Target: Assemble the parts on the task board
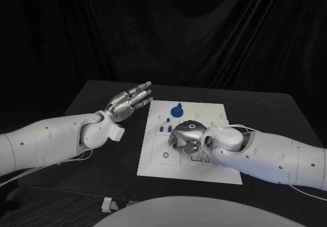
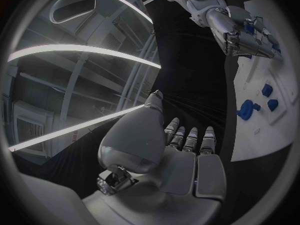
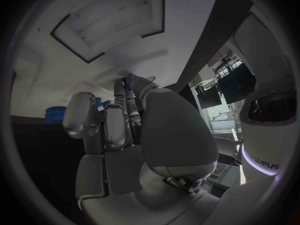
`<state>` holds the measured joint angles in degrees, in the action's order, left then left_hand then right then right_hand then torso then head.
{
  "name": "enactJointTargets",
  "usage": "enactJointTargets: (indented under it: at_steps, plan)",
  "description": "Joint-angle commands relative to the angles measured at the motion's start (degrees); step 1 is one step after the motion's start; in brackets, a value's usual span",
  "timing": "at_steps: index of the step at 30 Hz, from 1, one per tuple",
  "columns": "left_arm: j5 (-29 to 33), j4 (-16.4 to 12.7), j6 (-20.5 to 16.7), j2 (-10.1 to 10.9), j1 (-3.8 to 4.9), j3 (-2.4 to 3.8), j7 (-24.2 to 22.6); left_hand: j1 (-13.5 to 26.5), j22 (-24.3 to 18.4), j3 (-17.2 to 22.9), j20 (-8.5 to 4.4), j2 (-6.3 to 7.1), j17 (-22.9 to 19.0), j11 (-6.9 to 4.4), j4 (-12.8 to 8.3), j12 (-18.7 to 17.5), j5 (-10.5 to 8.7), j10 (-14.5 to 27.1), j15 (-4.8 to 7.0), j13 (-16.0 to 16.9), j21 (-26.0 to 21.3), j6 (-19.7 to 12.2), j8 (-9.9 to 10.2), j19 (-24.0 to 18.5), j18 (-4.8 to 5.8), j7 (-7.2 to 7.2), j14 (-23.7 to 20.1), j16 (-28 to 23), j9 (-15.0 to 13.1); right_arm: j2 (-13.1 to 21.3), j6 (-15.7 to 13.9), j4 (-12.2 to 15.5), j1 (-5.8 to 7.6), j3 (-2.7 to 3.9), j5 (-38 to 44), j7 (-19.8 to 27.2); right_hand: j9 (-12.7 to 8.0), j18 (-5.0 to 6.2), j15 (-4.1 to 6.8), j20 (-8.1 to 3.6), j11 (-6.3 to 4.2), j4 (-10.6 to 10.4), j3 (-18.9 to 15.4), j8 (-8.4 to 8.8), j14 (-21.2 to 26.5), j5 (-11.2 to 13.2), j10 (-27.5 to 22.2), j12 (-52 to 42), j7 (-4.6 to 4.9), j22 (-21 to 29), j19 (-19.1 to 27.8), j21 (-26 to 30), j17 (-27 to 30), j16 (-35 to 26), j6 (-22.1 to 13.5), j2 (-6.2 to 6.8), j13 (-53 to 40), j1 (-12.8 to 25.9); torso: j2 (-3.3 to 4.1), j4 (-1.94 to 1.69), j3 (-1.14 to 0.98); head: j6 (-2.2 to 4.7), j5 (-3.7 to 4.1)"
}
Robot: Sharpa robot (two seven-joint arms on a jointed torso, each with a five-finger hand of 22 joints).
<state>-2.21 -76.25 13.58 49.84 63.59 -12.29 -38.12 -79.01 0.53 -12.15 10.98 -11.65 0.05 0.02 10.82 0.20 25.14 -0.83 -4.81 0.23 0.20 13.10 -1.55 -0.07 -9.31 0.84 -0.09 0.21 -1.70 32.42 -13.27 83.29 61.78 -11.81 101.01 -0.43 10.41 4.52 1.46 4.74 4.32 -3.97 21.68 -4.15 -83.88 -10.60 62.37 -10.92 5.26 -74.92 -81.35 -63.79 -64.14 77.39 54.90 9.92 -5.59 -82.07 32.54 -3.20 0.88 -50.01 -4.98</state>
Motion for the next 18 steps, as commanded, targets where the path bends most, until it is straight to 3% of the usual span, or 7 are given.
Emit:
enactJointTargets:
  at_steps: [1, 7, 8, 9, 12, 15, 18]
  plan:
    - [0.33, -0.04, 0.86, -0.11, -0.1, 0.06, -0.32, -0.14, 0.04, 0.02, 0.45, -0.51, -0.05, -0.02, -0.45, 0.12, 0.21, 0.05, -0.37, 0.06, -0.08, -0.01, -0.33, 0.15, -0.87, 0.21, 0.09, -0.21, -0.06, 0.26, 1.79, 0.23, -0.22, -0.08, 0.17, -2.06, -0.4, 0.93, -0.29, -0.04, 0.41, -0.4, -1.21, 0.51, 0.4, 0.48, -2.73, -0.36, -1.0, -7.79, 0.69, 1.12, 0.49, -0.38, -2.33, 0.38, -0.02, 1.21, -0.01, 0.03, 0.0, 0.01, -0.06]
    - [0.33, 0.09, 0.92, -0.09, -0.13, 0.06, -0.24, -0.14, 0.04, 0.02, 0.45, -0.51, -0.05, -0.02, -0.45, 0.12, 0.21, 0.05, -0.37, 0.06, -0.08, -0.01, -0.33, 0.15, -0.87, 0.21, 0.09, -0.21, -0.06, 1.31, 0.67, 1.0, -0.15, -0.08, 0.17, -3.19, -2.48, 1.92, -0.58, 0.26, 0.97, -2.28, -9.16, 0.25, 2.67, 3.67, -14.56, -2.44, -3.81, -6.3, 3.31, 7.28, 3.57, -1.92, -10.63, 0.47, -1.04, 1.6, -0.01, -0.02, 0.0, 0.01, 0.06]
    - [0.33, 0.13, 0.95, -0.1, -0.13, 0.06, -0.21, -0.14, 0.04, 0.02, 0.45, -0.51, -0.05, -0.02, -0.45, 0.12, 0.21, 0.05, -0.37, 0.06, -0.08, -0.01, -0.33, 0.15, -0.87, 0.21, 0.09, -0.21, -0.06, 1.62, 0.08, 1.24, -0.04, -0.08, 0.17, -3.32, -2.48, 1.92, -0.58, 0.26, 0.97, -2.28, -9.16, 0.25, 2.67, 3.67, -14.56, -2.44, -3.81, -6.3, 3.31, 7.28, 3.57, -1.92, -10.63, 0.47, -1.04, 1.6, 0.0, -0.03, 0.0, 0.01, 0.05]
    - [0.33, 0.18, 0.98, -0.11, -0.14, 0.06, -0.17, -0.15, 0.05, 0.01, 0.47, -0.54, -0.05, 0.0, -0.47, 0.12, 0.18, 0.05, -0.44, 0.06, -0.07, -0.06, -0.32, 0.15, -0.86, 0.24, 0.09, -0.21, -0.05, 2.04, -0.69, 1.56, 0.28, -0.08, 0.17, -3.55, -3.09, 2.07, -0.74, 0.55, 1.18, -6.55, -13.08, -0.01, 3.29, 4.28, -19.78, -4.41, -3.91, -6.13, 3.72, 8.47, 4.21, -1.99, -11.39, 1.31, -1.33, -0.38, 0.0, -0.04, 0.0, 0.01, 0.12]
    - [0.33, 0.24, 1.02, -0.12, -0.16, 0.06, -0.12, -0.13, 0.04, 0.0, 0.48, -0.55, -0.05, 0.02, -0.46, 0.11, 0.15, 0.06, -0.46, 0.06, -0.08, -0.09, -0.31, 0.15, -0.86, 0.24, 0.09, -0.21, -0.04, 2.84, -3.13, 2.11, 1.64, -0.07, 0.17, -3.64, -3.47, 2.06, -0.65, 0.47, 1.0, -12.42, -15.33, -0.24, 3.2, 4.13, -24.4, -5.21, -4.11, -6.27, 3.41, 8.3, 4.2, -1.73, -11.29, 3.33, -0.7, -2.14, 0.0, -0.03, -0.01, 0.01, 0.39]
    - [0.33, 0.21, 1.03, -0.1, -0.16, 0.06, -0.1, -0.13, 0.04, 0.0, 0.48, -0.55, -0.05, 0.02, -0.46, 0.11, 0.15, 0.06, -0.46, 0.06, -0.08, -0.09, -0.31, 0.15, -0.86, 0.24, 0.09, -0.21, -0.04, 3.72, -5.29, 2.83, 3.2, -0.07, 0.17, -3.45, -3.59, 1.86, -0.54, 0.42, 0.95, -13.04, -16.37, -0.52, 2.84, 3.67, -26.94, -4.88, -4.17, -6.54, 2.87, 7.34, 3.75, -1.41, -10.79, 4.36, -0.07, -2.43, 0.0, 0.0, 0.0, 0.01, 0.5]
    - [0.33, 0.19, 1.03, -0.07, -0.17, 0.06, -0.07, -0.1, 0.09, -0.02, 0.51, -0.59, -0.05, 0.08, -0.44, 0.13, 0.12, 0.02, -0.5, 0.07, -0.07, -0.08, -0.31, 0.15, -0.86, 0.24, 0.09, -0.21, -0.05, 5.1, -7.64, 3.89, 5.54, -0.07, 0.17, -3.32, -3.54, 1.64, -0.48, 0.35, 0.95, -13.0, -15.91, -1.13, 2.28, 3.21, -26.77, -5.78, -3.89, -6.87, 2.19, 6.09, 2.98, -0.91, -9.51, 3.66, 0.07, -2.21, -0.03, 0.02, -0.01, 0.01, 0.5]
